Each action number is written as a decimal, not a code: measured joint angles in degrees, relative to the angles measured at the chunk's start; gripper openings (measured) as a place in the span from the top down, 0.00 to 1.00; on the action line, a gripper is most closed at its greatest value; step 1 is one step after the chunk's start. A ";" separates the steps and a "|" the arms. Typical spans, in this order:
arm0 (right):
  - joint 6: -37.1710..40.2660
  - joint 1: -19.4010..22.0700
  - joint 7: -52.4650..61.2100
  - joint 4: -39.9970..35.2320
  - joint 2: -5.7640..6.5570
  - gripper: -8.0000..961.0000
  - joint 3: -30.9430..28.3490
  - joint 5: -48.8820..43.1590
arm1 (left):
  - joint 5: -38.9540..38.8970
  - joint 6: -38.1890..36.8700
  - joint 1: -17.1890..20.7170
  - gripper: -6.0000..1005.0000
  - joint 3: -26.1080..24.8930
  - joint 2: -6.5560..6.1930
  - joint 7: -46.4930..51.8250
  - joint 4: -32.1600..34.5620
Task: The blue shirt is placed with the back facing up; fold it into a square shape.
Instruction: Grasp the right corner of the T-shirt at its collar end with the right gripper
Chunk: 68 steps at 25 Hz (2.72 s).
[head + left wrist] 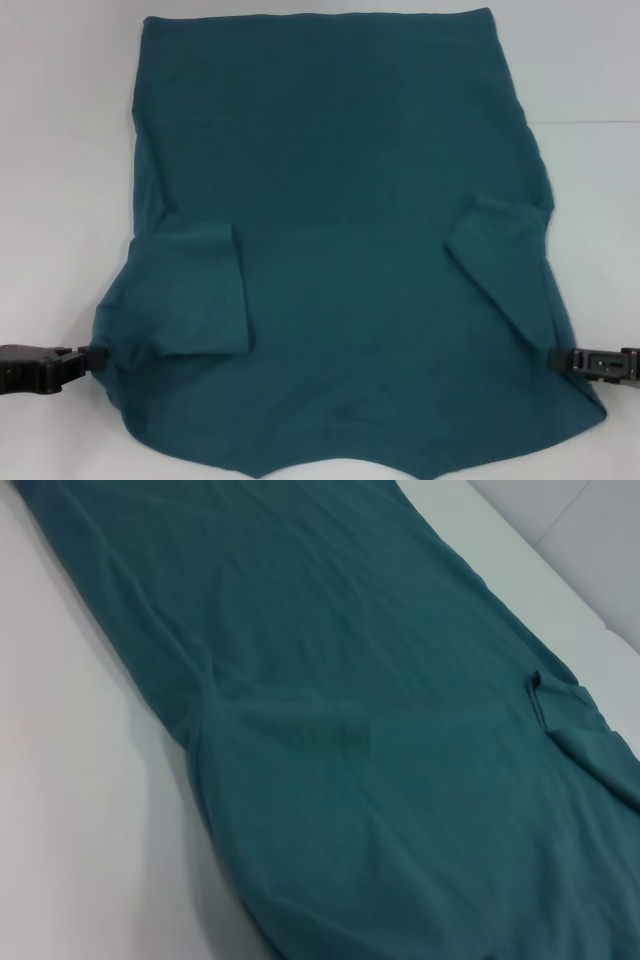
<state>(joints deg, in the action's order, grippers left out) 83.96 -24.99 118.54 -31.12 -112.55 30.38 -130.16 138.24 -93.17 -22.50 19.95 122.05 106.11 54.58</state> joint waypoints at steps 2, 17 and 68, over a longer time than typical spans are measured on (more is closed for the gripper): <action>0.92 -0.08 -0.08 0.04 -0.19 0.07 0.11 -0.17 | 0.00 0.05 0.00 0.99 0.00 0.01 -0.05 0.00; 7.18 -0.66 2.18 0.00 0.06 0.07 0.16 -1.65 | 0.00 0.54 -0.33 0.99 0.00 -0.02 -0.12 -0.44; 10.25 2.64 1.53 3.26 -0.08 0.15 -12.79 -3.57 | -0.79 1.59 -1.53 0.99 0.35 -0.47 -0.47 -1.15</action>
<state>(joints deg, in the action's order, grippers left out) 94.21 -22.35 120.07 -27.86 -112.63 17.59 -133.73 137.45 -91.58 -24.02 20.30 121.57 105.63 53.43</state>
